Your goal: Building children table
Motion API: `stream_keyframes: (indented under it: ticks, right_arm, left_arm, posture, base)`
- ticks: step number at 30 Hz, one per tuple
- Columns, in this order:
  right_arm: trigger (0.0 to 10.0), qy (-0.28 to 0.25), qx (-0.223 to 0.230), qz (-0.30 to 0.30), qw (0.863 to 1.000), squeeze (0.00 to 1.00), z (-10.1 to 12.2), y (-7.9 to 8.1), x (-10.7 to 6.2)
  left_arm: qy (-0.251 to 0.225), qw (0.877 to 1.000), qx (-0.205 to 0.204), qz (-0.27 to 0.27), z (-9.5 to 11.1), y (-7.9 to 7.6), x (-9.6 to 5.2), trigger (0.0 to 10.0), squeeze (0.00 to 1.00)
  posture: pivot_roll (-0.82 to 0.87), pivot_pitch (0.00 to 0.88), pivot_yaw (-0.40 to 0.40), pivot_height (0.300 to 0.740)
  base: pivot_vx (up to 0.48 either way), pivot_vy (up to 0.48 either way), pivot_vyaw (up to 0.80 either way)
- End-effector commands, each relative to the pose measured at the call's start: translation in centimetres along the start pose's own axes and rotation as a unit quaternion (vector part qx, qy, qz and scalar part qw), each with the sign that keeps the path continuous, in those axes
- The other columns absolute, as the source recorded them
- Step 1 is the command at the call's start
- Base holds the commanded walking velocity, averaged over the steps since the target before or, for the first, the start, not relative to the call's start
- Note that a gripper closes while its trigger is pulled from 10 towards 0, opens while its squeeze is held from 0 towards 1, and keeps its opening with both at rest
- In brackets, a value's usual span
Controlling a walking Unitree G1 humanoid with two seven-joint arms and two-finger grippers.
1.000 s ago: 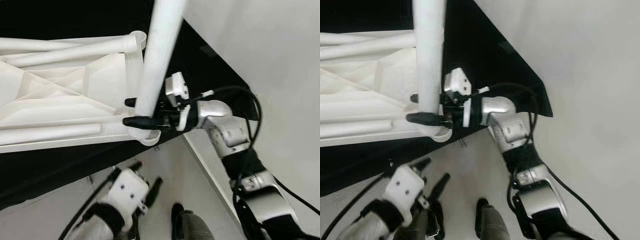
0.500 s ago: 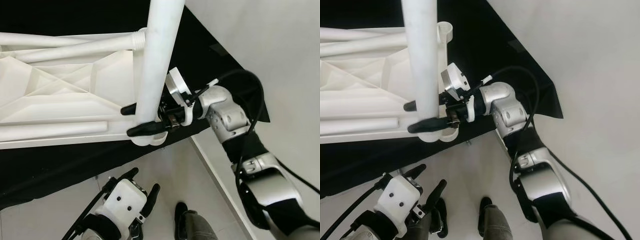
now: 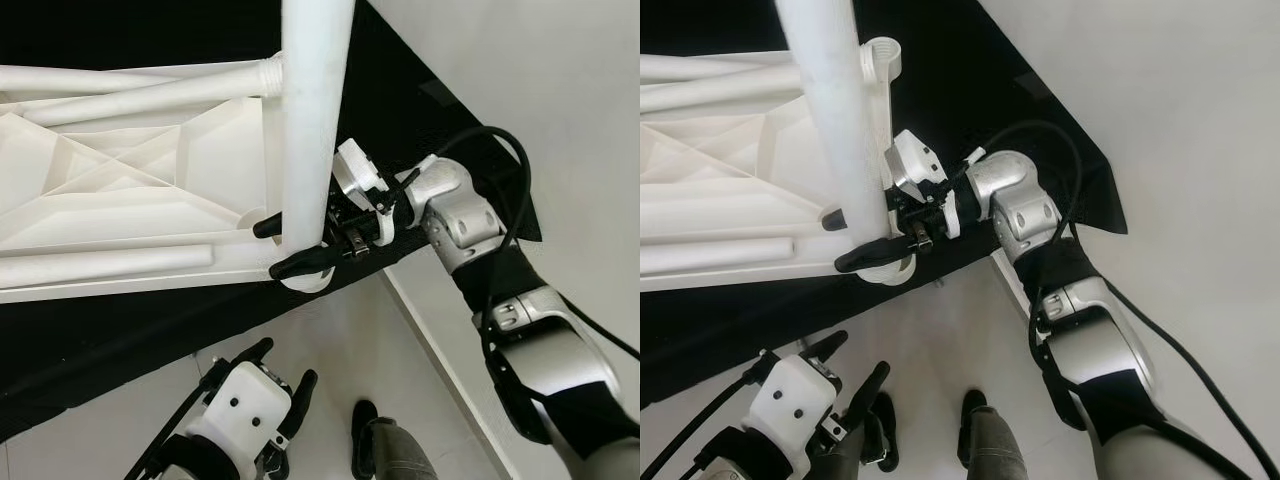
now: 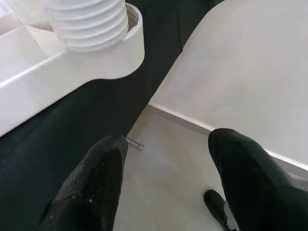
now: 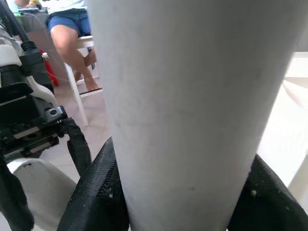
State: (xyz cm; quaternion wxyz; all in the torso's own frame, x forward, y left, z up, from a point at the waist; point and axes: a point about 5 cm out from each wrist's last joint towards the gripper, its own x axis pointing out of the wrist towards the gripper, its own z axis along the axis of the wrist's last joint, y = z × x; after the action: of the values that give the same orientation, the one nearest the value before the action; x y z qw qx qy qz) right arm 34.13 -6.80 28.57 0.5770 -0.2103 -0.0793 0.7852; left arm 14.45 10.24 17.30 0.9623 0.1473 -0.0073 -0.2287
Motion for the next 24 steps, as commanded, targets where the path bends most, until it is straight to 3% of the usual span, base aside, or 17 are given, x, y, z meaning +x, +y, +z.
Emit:
stream_keyframes:
  ticks: [1, 14, 24]
  right_arm:
    - [10.0, 0.034, 0.012, 0.012, 0.999, 0.00, -1.3, 0.3, 0.3]
    - [10.0, 0.064, 0.027, 0.008, 0.998, 0.00, -1.1, 0.1, -1.4]
    - [10.0, 0.049, 0.029, 0.019, 0.998, 0.00, -1.4, 0.4, -0.9]
  left_arm:
    - [0.011, 1.000, 0.001, -0.006, 0.0, -0.3, -0.5, 10.0, 0.00]
    - [0.011, 1.000, 0.001, -0.004, 0.0, -0.3, -0.4, 10.0, 0.00]
    - [0.010, 1.000, 0.002, -0.003, 0.0, -0.2, -0.2, 10.0, 0.00]
  posture:
    - [0.04, 0.434, 0.000, 0.740]
    - [0.04, 0.433, -0.002, 0.740]
    - [0.04, 0.428, -0.002, 0.740]
  base:
    - [0.000, 0.000, 0.00]
    - [0.000, 0.000, 0.00]
    - [0.000, 0.000, 0.00]
